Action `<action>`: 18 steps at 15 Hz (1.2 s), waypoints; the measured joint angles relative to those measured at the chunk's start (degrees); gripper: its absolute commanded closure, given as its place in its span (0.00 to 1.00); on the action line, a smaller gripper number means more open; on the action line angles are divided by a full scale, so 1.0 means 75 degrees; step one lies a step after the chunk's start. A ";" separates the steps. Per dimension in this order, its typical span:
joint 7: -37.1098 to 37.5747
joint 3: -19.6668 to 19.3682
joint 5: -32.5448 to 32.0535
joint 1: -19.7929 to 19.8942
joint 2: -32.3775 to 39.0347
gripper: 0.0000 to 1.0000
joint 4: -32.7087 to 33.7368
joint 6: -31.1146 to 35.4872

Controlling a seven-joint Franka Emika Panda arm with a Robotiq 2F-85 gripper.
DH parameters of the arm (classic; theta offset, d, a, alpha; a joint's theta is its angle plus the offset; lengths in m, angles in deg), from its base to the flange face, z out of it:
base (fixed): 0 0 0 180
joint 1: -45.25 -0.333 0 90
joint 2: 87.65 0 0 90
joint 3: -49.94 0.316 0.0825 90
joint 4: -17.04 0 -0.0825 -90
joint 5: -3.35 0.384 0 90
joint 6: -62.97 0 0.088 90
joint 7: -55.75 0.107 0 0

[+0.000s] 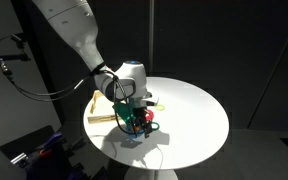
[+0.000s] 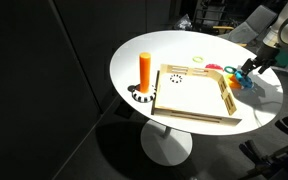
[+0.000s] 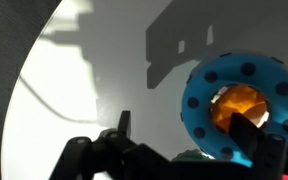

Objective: Put the clear and the blue rings on the tray

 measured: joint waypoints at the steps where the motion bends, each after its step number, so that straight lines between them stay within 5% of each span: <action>1: -0.0032 0.0072 0.0103 0.0053 0.0008 0.00 -0.0009 0.0000; 8: -0.0083 0.0210 0.0407 0.0302 0.0115 0.00 -0.0068 0.0000; 10: -0.0083 0.0208 0.0408 0.0362 0.0157 0.27 -0.0080 0.0000; 18: -0.0083 0.0293 0.0578 0.0434 0.0296 0.91 -0.0084 -0.0007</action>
